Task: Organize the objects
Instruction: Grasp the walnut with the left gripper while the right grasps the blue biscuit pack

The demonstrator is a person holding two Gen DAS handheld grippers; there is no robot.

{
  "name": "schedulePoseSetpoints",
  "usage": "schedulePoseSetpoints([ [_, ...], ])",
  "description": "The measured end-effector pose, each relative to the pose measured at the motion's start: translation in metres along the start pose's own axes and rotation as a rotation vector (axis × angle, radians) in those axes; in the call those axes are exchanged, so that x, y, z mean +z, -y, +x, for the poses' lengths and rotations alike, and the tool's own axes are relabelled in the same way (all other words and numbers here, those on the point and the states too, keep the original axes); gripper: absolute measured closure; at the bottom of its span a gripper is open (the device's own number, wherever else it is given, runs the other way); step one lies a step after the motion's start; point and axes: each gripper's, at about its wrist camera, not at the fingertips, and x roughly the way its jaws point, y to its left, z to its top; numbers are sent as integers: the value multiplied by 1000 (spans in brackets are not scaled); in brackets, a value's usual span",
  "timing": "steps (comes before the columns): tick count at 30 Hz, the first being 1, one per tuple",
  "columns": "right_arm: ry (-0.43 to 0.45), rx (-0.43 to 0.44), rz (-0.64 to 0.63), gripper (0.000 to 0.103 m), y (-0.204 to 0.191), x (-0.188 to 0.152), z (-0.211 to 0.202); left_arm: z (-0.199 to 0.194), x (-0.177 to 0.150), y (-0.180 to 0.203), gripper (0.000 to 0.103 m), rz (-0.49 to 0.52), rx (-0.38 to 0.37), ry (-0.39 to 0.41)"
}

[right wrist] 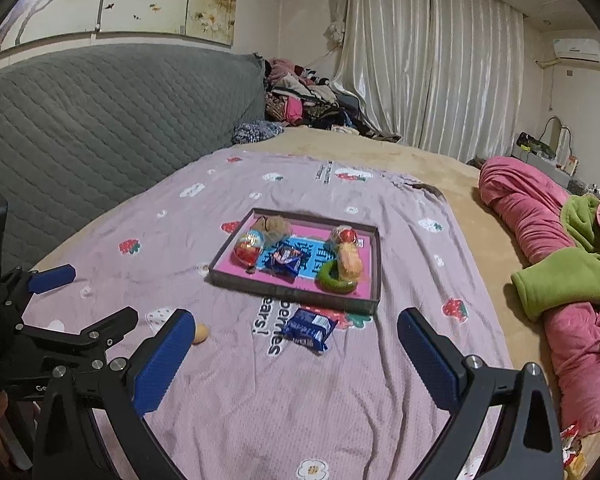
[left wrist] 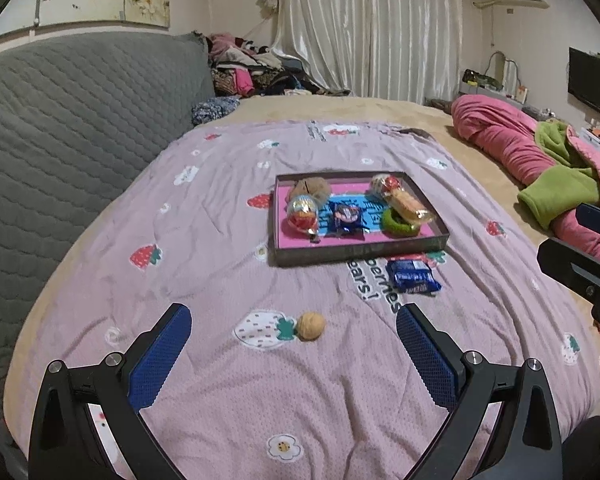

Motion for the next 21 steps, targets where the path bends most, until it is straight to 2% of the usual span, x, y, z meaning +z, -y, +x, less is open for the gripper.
schedulePoseSetpoints([
  [21,-85,4,13,1,1,-35,34,41,-35,11,1,37,-4,-97],
])
